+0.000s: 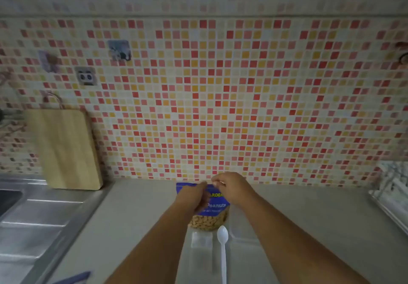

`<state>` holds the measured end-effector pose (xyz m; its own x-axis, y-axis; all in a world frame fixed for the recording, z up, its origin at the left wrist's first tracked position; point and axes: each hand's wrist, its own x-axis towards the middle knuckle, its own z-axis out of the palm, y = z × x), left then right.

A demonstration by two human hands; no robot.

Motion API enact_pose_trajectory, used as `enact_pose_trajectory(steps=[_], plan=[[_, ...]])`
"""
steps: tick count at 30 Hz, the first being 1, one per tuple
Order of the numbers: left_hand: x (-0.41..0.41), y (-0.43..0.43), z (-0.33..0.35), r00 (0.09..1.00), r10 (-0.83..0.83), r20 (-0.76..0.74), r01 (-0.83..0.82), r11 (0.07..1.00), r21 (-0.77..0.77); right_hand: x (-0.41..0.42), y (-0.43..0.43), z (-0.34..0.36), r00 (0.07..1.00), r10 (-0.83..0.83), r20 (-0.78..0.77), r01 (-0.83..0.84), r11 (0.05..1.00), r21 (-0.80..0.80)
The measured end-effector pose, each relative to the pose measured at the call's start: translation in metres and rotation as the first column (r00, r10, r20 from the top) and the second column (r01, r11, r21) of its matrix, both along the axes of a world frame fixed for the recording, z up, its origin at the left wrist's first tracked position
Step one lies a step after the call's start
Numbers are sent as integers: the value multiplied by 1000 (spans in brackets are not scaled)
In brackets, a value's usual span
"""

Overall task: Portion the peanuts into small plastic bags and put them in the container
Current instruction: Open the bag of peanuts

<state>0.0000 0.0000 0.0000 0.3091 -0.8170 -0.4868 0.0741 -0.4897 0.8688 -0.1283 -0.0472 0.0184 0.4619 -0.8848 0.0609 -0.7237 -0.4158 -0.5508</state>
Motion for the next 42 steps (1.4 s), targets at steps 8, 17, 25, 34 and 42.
enact_pose_trajectory(steps=[8, 17, 25, 34, 42], plan=[[1, -7, -18, 986, 90, -139, -97, 994, -43, 1, -14, -21, 993, -9, 120, 2, 998, 57], [-6, -10, -17, 931, 209, -299, -226, 974, -21, 0, -25, -16, 987, 11, 162, -36, 987, 155], [-9, -7, -26, 929, 267, -255, -290, 955, -57, 18, -36, 14, 974, 97, -207, -36, 960, 277], [-11, -14, -32, 950, 277, -145, -289, 954, -76, 22, -35, 7, 976, -2, -216, 57, 966, 251], [-10, -11, -25, 923, 322, -212, -347, 933, -95, 32, -33, -9, 981, -122, -152, 149, 973, 177]])
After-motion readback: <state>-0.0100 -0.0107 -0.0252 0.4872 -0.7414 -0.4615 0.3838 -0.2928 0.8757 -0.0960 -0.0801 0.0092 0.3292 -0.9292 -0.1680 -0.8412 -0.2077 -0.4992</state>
